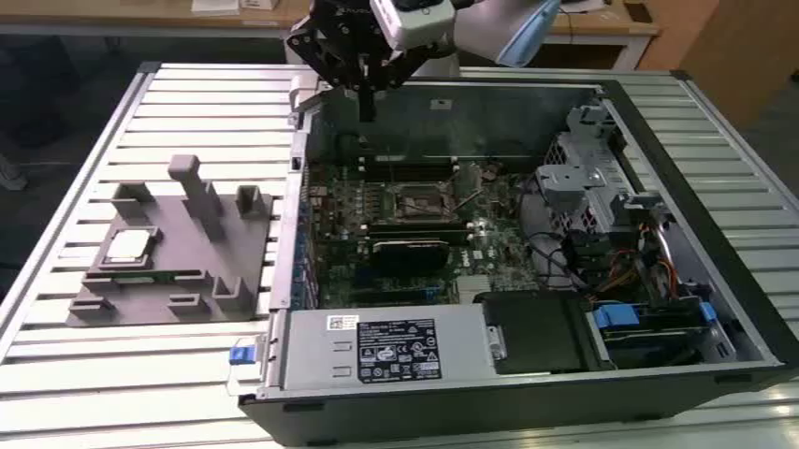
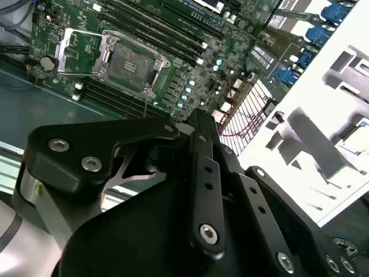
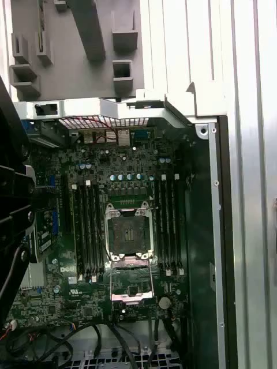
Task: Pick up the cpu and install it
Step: 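Reach for the cpu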
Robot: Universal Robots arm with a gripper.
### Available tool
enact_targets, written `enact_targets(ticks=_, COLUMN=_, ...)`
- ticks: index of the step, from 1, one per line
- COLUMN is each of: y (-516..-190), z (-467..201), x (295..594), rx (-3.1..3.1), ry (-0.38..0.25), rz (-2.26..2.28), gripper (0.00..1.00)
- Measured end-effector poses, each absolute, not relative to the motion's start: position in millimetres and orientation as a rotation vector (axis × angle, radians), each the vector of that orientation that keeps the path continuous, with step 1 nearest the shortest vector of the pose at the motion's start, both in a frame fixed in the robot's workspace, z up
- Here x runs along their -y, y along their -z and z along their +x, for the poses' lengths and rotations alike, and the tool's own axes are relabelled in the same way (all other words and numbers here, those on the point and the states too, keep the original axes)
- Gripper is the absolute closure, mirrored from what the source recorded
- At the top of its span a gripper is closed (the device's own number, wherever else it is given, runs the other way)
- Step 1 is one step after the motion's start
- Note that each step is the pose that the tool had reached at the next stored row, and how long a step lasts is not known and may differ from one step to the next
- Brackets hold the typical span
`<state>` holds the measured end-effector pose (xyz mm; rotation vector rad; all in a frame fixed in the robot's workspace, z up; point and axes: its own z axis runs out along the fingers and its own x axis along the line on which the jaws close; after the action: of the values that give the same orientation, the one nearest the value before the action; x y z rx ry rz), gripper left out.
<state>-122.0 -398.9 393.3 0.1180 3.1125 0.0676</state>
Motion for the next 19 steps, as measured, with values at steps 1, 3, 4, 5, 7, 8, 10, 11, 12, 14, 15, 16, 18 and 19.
enact_targets(ticks=1, y=-393.3, z=-122.0, x=398.9, rx=-3.112, ry=-0.068, rz=0.118, gripper=0.89)
enact_targets(ticks=3, y=-393.3, z=-122.0, x=398.9, rx=-3.112, ry=-0.068, rz=0.118, gripper=0.89)
enact_targets(ticks=4, y=-393.3, z=-122.0, x=398.9, rx=-3.112, ry=-0.068, rz=0.118, gripper=0.89)
enact_targets(ticks=5, y=-393.3, z=-122.0, x=398.9, rx=-3.112, ry=-0.068, rz=0.118, gripper=0.89)
enact_targets(ticks=7, y=-393.3, z=-122.0, x=398.9, rx=-3.112, ry=-0.068, rz=0.118, gripper=0.89)
enact_targets(ticks=8, y=-393.3, z=-122.0, x=398.9, rx=-3.112, ry=-0.068, rz=0.118, gripper=0.89)
enact_targets(ticks=10, y=-393.3, z=-122.0, x=398.9, rx=-3.113, ry=-0.068, rz=0.118, gripper=0.89)
enact_targets(ticks=11, y=-393.3, z=-122.0, x=398.9, rx=-3.112, ry=-0.068, rz=0.118, gripper=0.89)
enact_targets(ticks=12, y=-393.3, z=-122.0, x=398.9, rx=-3.112, ry=-0.068, rz=0.118, gripper=0.89)
enact_targets(ticks=14, y=-393.3, z=-122.0, x=398.9, rx=-3.113, ry=-0.068, rz=0.118, gripper=0.89)
enact_targets(ticks=15, y=-393.3, z=-122.0, x=398.9, rx=-3.112, ry=-0.068, rz=0.118, gripper=0.89)
enact_targets(ticks=16, y=-393.3, z=-122.0, x=398.9, rx=-3.112, ry=-0.068, rz=0.118, gripper=0.89)
enact_targets(ticks=18, y=-393.3, z=-122.3, x=398.9, rx=-3.113, ry=-0.068, rz=0.118, gripper=0.89)
enact_targets(ticks=19, y=-393.3, z=-123.0, x=398.9, rx=-3.113, ry=-0.068, rz=0.118, gripper=0.89)
